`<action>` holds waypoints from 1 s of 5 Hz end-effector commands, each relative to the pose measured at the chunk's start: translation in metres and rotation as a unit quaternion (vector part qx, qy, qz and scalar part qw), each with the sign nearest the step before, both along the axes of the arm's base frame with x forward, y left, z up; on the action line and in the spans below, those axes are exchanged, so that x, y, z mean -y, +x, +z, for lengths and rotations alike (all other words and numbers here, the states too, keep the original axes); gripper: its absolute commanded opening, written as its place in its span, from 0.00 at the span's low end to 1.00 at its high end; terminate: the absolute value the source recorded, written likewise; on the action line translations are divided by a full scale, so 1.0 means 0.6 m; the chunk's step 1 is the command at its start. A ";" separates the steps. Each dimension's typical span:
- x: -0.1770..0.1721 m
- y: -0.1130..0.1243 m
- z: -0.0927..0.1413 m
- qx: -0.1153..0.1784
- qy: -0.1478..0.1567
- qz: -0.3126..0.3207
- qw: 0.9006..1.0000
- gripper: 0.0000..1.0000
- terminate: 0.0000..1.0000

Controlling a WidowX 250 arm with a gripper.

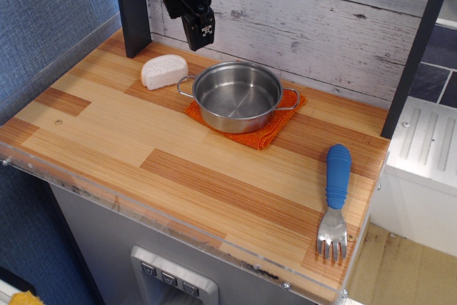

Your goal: Place the blue fork on the left edge of the table

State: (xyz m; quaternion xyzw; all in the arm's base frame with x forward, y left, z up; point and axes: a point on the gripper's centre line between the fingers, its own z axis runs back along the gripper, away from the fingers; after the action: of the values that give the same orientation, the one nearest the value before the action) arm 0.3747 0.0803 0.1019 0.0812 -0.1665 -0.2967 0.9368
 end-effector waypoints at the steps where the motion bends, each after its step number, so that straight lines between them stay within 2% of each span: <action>1: 0.000 0.000 0.000 0.000 0.000 0.000 1.000 1.00 0.00; 3: 0.074 -0.017 -0.023 0.019 -0.024 0.062 0.998 1.00 0.00; 5: 0.182 -0.013 -0.007 0.053 -0.080 0.090 0.991 1.00 0.00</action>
State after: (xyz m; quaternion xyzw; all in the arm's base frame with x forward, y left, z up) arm 0.3621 -0.0295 0.0773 0.0320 -0.2050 -0.1877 0.9601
